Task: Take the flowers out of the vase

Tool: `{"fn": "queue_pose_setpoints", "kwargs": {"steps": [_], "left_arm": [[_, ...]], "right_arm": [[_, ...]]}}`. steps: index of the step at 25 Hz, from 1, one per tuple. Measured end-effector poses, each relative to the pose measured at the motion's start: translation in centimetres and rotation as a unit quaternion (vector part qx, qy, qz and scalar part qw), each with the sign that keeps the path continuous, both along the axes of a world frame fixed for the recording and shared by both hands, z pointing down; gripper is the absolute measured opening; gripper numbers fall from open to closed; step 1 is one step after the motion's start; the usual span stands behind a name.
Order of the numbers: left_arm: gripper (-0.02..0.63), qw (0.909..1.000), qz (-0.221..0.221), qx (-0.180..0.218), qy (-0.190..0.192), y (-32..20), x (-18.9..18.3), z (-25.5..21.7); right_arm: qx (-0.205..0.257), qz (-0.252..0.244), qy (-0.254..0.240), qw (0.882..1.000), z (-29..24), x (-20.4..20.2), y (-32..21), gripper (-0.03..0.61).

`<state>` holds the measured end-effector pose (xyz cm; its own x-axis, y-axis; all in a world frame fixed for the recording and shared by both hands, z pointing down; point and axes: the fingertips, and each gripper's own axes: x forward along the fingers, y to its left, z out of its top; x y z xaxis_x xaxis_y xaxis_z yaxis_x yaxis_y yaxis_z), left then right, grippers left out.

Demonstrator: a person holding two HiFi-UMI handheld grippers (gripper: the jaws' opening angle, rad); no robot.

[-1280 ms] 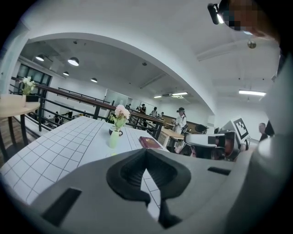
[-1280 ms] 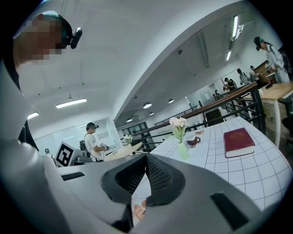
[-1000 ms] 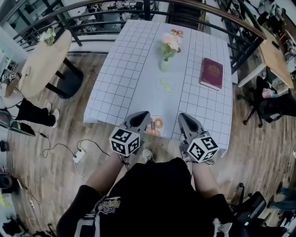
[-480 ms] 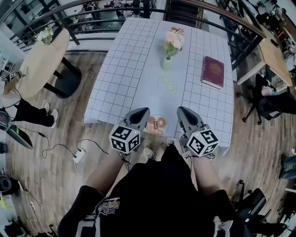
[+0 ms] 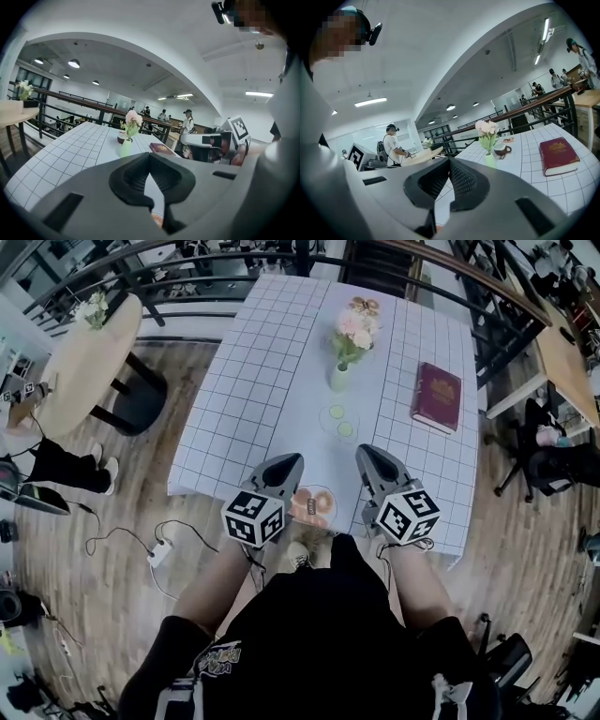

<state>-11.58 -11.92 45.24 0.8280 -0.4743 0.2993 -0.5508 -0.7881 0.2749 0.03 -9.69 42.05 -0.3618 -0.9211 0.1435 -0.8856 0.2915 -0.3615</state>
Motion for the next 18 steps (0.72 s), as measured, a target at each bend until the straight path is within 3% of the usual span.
{"fn": "queue_pose_setpoints", "kwargs": {"steps": [18], "left_arm": [[0.008, 0.9989, -0.031, -0.020, -0.027, -8.1, 6.0, 3.1]], "right_arm": [[-0.025, -0.021, -0.001, 0.999, 5.3, 5.5, -10.8, 0.021]]}}
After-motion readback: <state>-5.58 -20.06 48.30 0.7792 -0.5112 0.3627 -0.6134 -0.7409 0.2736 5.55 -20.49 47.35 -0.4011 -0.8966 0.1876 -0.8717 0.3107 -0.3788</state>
